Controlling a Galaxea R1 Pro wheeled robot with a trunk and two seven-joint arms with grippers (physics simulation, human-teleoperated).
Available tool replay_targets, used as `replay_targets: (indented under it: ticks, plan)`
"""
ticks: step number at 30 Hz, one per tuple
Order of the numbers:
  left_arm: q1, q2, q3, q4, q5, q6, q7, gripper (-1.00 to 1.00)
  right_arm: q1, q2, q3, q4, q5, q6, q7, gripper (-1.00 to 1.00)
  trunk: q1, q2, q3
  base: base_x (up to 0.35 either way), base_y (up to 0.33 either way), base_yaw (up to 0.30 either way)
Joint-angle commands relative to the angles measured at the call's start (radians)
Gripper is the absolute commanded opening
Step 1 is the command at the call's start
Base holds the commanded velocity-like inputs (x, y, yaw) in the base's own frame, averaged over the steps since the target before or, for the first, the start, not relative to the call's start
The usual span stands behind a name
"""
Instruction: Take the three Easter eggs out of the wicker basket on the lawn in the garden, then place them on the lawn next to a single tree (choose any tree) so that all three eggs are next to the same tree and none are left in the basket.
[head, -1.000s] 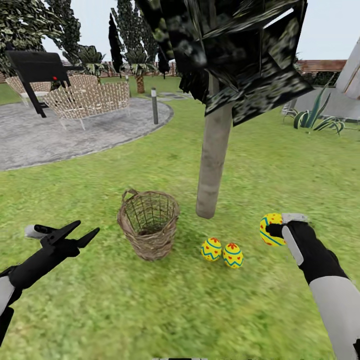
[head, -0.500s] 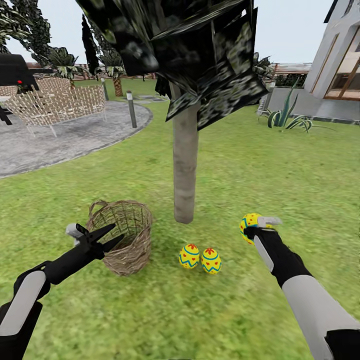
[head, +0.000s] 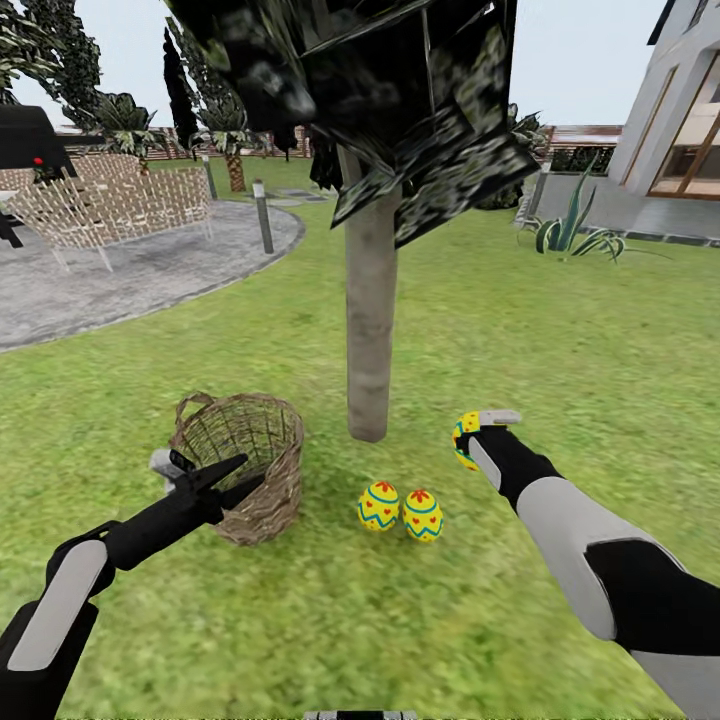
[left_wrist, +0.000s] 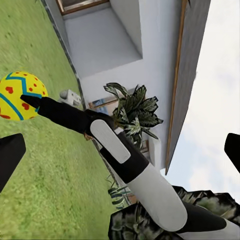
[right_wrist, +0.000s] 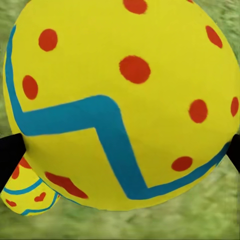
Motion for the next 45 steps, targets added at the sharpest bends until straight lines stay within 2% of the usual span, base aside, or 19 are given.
replay_targets:
  ticks: [1, 7, 8, 11, 12, 16, 20, 24, 25, 28, 30, 36, 45]
  plan:
    - [-0.001, 0.001, 0.001, -0.002, -0.001, 0.005, -0.005, 1.0, -0.001, 0.0, 0.008, 0.001, -0.011, -0.006, -0.008, -1.0, 0.004, -0.008, -0.004, 0.0, 0.0, 0.0]
    - [-0.001, 0.002, 0.003, -0.01, 0.004, 0.006, -0.007, 1.0, -0.001, 0.002, 0.009, -0.023, -0.011, -0.018, 0.0, -1.0, 0.025, -0.047, -0.023, 0.0, 0.0, 0.0]
    - [-0.001, 0.002, 0.004, -0.011, 0.018, 0.007, -0.007, 1.0, -0.001, 0.002, 0.01, -0.026, -0.012, -0.017, 0.0, -1.0, 0.026, -0.047, -0.027, 0.0, 0.0, 0.0]
    - [0.0, 0.009, 0.003, -0.011, 0.096, 0.007, -0.006, 1.0, -0.001, 0.001, 0.01, -0.03, -0.011, -0.014, -0.005, -1.0, 0.027, -0.048, -0.039, 0.0, 0.0, 0.0]
    - [0.001, 0.01, 0.003, -0.011, 0.11, 0.007, -0.006, 1.0, -0.001, 0.001, 0.01, -0.032, -0.01, -0.014, -0.004, -1.0, 0.028, -0.048, -0.042, 0.0, 0.0, 0.0]
    - [0.002, 0.005, -0.004, -0.01, 0.123, 0.006, -0.006, 1.0, -0.003, 0.001, 0.01, -0.03, -0.013, -0.012, -0.013, -1.0, 0.029, -0.049, -0.058, 0.0, 0.0, 0.0]
    - [0.002, 0.008, -0.013, -0.011, 0.129, 0.007, -0.007, 1.0, -0.031, 0.002, 0.01, 0.018, -0.016, 0.021, -0.065, -1.0, 0.031, -0.05, -0.073, 0.0, 0.0, 0.0]
    - [0.002, 0.009, -0.016, -0.01, 0.174, 0.007, -0.007, 1.0, -0.067, 0.0, 0.01, 0.095, -0.012, 0.029, -0.07, -1.0, 0.033, -0.051, -0.089, 0.0, 0.0, 0.0]
    - [0.002, 0.009, -0.017, -0.01, 0.176, 0.007, -0.007, 1.0, -0.071, -0.001, 0.01, 0.1, -0.012, 0.028, -0.07, -1.0, 0.033, -0.051, -0.093, 0.0, 0.0, 0.0]
    - [0.002, 0.01, -0.059, -0.008, 0.179, 0.006, -0.007, 1.0, -0.074, 0.006, 0.011, 0.106, -0.012, 0.027, -0.069, -1.0, 0.035, -0.052, -0.104, 0.0, 0.0, 0.0]
    - [0.002, 0.013, -0.067, -0.008, 0.18, 0.006, -0.007, 1.0, -0.074, 0.008, 0.014, 0.107, -0.012, 0.026, -0.069, -1.0, 0.036, -0.052, -0.112, 0.0, 0.0, 0.0]
    - [0.002, 0.011, -0.071, -0.009, 0.178, 0.004, -0.003, 1.0, -0.073, 0.006, 0.015, 0.107, -0.012, -0.026, -0.069, -1.0, 0.038, -0.053, -0.135, 0.0, 0.0, 0.0]
    - [0.002, 0.009, -0.073, -0.009, 0.176, 0.003, -0.002, 1.0, -0.073, 0.007, 0.015, 0.107, -0.012, -0.03, -0.069, -1.0, 0.042, -0.056, -0.17, 0.0, 0.0, 0.0]
